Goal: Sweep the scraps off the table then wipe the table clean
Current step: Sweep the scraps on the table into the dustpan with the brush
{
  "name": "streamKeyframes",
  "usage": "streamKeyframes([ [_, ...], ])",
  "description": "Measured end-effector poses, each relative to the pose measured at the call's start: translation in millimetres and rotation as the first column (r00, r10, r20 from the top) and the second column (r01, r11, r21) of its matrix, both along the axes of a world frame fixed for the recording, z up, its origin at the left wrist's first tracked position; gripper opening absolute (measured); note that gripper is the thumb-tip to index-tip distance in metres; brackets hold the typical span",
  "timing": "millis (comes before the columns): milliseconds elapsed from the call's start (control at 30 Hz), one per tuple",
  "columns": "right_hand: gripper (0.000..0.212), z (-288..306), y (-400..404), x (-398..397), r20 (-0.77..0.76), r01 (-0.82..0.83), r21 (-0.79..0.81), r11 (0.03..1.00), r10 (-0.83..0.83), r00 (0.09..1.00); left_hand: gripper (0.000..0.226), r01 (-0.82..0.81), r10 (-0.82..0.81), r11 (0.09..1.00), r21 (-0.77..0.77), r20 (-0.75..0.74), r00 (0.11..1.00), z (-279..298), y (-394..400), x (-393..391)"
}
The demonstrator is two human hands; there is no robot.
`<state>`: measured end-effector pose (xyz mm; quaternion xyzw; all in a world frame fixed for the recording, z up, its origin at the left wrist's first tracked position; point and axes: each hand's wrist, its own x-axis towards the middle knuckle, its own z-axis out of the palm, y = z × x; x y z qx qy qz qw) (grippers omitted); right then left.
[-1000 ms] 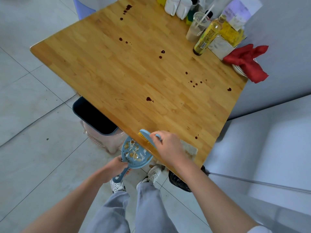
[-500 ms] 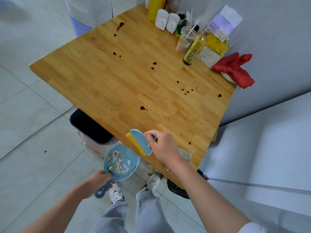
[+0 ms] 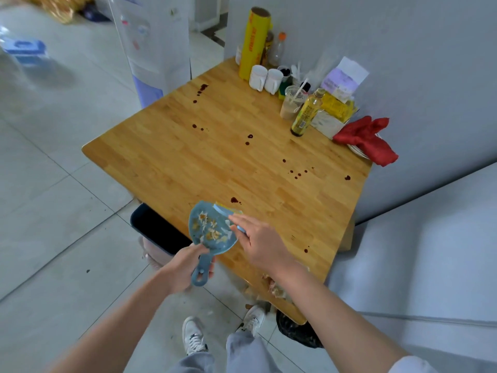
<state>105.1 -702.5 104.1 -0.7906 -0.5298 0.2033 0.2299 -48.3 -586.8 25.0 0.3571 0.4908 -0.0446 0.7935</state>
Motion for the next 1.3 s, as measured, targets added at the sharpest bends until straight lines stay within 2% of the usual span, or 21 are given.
streamKeyframes([
  [100, 0.040, 0, -5, -3, 0.044, 0.014, -0.007, 1.000, -0.014, 0.999, 0.033, 0.002, 0.011, 0.993, -0.117, 0.118, 0.993, 21, 4, 35],
  [167, 0.042, -2, -7, -4, 0.066, 0.028, -0.015, 1.000, -0.027, 0.997, 0.037, 0.041, -0.004, 0.986, -0.163, 0.221, 0.975, 31, 3, 53],
  [367, 0.044, -16, -13, -2, 0.071, 0.112, -0.022, 0.993, -0.110, 0.991, 0.055, 0.100, -0.022, 0.968, -0.229, 0.318, 0.948, 32, 2, 72],
  [533, 0.045, -33, -18, -9, 0.061, 0.083, -0.049, 0.995, -0.080, 0.995, 0.059, 0.152, -0.095, 0.961, -0.230, 0.241, 0.966, 27, -1, 79],
  [633, 0.049, -39, -19, -11, 0.043, 0.051, -0.056, 0.997, -0.049, 0.998, 0.051, 0.159, -0.127, 0.971, -0.177, 0.180, 0.975, 24, -1, 81],
  [767, 0.055, -42, -21, -5, 0.033, 0.012, -0.065, 0.998, -0.010, 0.999, 0.033, 0.114, -0.091, 0.980, -0.165, 0.139, 0.986, 17, 0, 81],
  [933, 0.046, -49, -24, -2, 0.045, -0.012, -0.071, 0.997, 0.015, 0.999, 0.023, 0.055, -0.048, 0.992, -0.114, 0.064, 0.997, 7, -3, 83],
  [1067, 0.025, -55, -28, 9, -0.070, 0.025, -0.030, 0.999, -0.027, 0.997, 0.016, 0.094, -0.091, 0.994, -0.064, 0.044, 0.995, 4, -2, 85],
  [1133, 0.022, -57, -29, 11, -0.136, 0.129, -0.014, 0.992, -0.130, 0.982, 0.012, 0.103, -0.099, 0.993, -0.060, 0.058, 0.993, 3, -1, 86],
  [1167, 0.020, -57, -29, 12, -0.165, 0.234, -0.013, 0.972, -0.233, 0.958, 0.013, 0.115, -0.112, 0.992, -0.053, 0.062, 0.992, 2, 0, 86],
  [1233, 0.009, -57, -28, 17, -0.218, 0.506, 0.012, 0.862, -0.492, 0.843, 0.017, 0.156, -0.154, 0.988, -0.021, 0.073, 0.985, 1, 0, 88],
  [1300, 0.017, -56, -27, 27, -0.273, 0.696, -0.034, 0.717, -0.677, 0.684, 0.019, 0.182, -0.181, 0.983, 0.001, 0.074, 0.981, 0, 0, 89],
])
